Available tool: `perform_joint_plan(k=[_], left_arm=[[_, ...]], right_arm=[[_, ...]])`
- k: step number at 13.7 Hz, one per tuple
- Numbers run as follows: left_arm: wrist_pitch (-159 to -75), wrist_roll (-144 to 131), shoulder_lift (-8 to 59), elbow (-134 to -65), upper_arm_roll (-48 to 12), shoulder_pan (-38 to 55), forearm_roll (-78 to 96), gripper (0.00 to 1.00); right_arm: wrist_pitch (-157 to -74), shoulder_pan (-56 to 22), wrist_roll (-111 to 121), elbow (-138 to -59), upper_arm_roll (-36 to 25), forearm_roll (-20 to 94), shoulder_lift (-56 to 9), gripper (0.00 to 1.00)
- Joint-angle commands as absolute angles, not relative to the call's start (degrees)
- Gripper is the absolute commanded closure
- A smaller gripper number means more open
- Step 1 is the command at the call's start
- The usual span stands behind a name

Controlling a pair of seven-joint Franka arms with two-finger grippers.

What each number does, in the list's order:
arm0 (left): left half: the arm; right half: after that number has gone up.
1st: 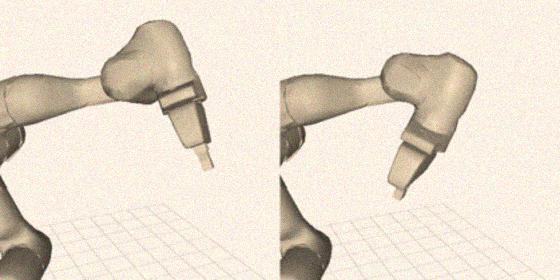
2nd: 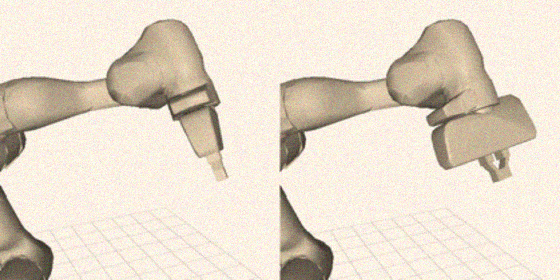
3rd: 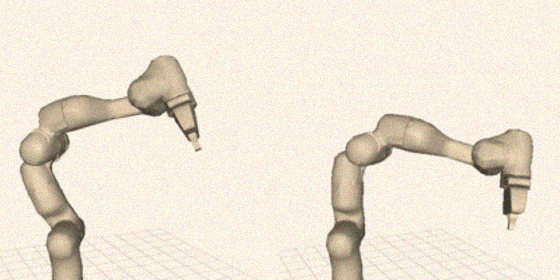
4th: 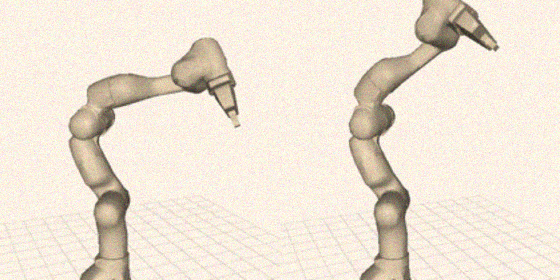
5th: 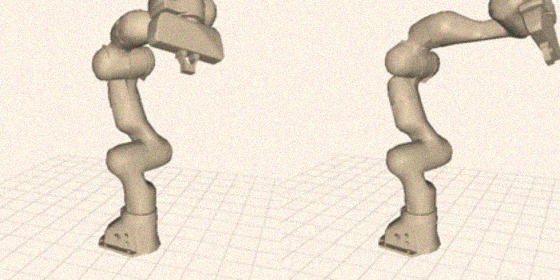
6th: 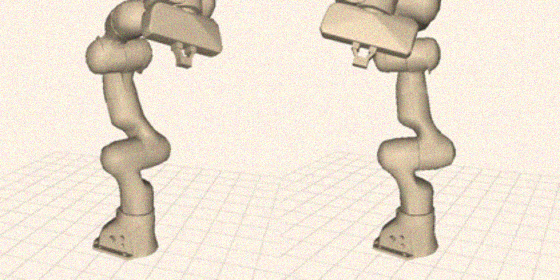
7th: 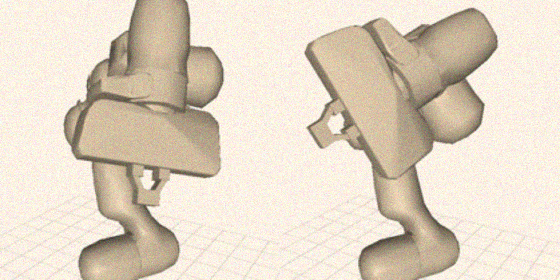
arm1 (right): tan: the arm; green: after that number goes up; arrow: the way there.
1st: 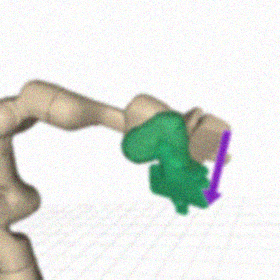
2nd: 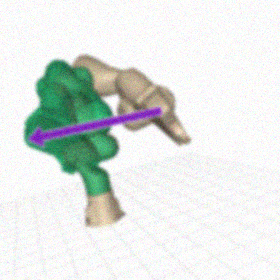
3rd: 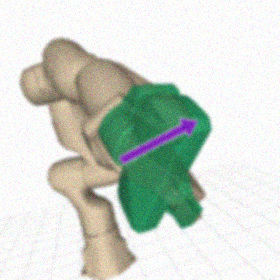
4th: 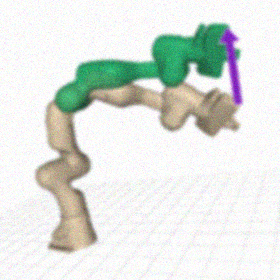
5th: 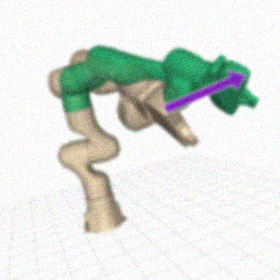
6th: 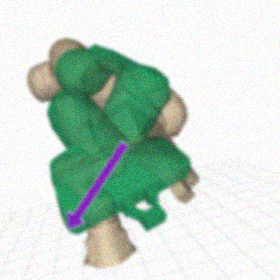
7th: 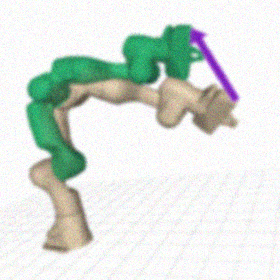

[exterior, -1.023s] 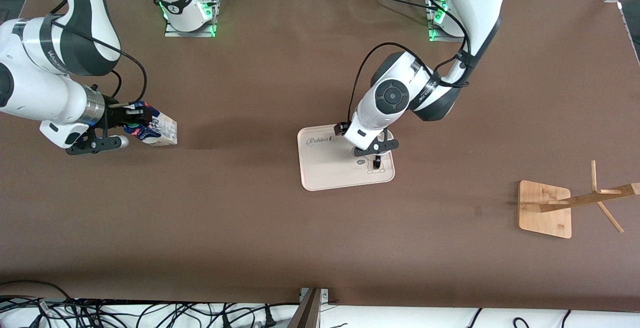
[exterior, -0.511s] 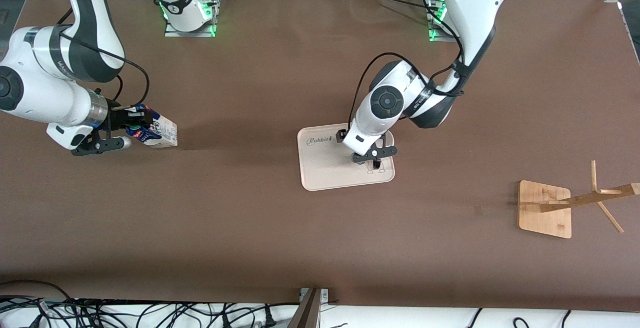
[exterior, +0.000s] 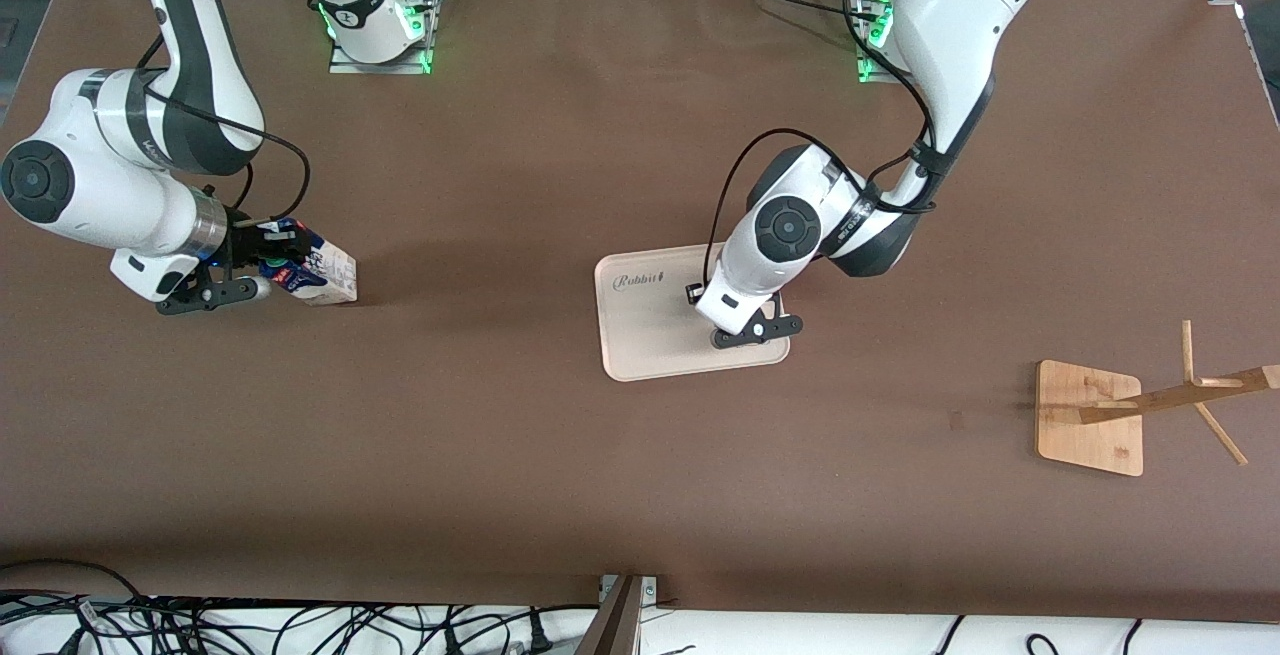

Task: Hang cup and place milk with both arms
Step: 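Carry the carton away with the right gripper while the left gripper lifts the mug, then set the carton on the table while the left gripper carries the mug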

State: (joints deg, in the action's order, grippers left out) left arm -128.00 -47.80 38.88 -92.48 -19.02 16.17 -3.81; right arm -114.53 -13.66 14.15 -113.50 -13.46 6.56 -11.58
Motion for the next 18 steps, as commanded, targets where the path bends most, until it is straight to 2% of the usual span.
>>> perform_joint_plan(k=[1,4,6,8,9,10,13,18], left_arm=[[-124.99,-46.58,38.94,-91.32,-19.25,15.56,-5.36,1.00],[-120.61,-46.50,35.26,-91.14,-19.25,13.72,-5.36,1.00],[-116.74,-41.70,30.87,-90.88,-19.34,9.34,-5.45,1.00],[-111.39,-34.57,27.52,-88.52,-19.34,5.38,-5.27,1.00],[-106.14,-32.37,27.34,-85.11,-19.34,3.45,-5.19,1.00],[-101.04,-30.17,27.33,-81.16,-19.34,1.95,-5.10,1.00],[-91.43,-23.93,27.42,-74.02,-19.34,-3.94,-4.75,1.00],[-84.38,-14.43,27.68,-68.47,-19.16,-11.94,-4.83,1.00]], right_arm=[[-115.58,-10.99,17.22,-114.52,-12.39,6.24,-11.42,0.64],[-115.49,-10.29,17.58,-114.52,-12.39,6.42,-11.77,0.64],[-115.40,-9.85,17.58,-114.43,-12.39,6.50,-11.95,0.60],[-114.87,-9.67,17.49,-114.26,-12.39,6.50,-11.95,0.43],[-114.79,-9.49,17.49,-114.17,-12.39,6.50,-11.95,0.26],[-114.70,-9.41,17.40,-114.08,-12.39,6.50,-11.95,0.00],[-114.70,-8.70,17.40,-113.99,-12.48,6.59,-11.95,0.00],[-112.26,-8.61,17.31,-110.67,-12.48,6.42,-11.16,0.00]])
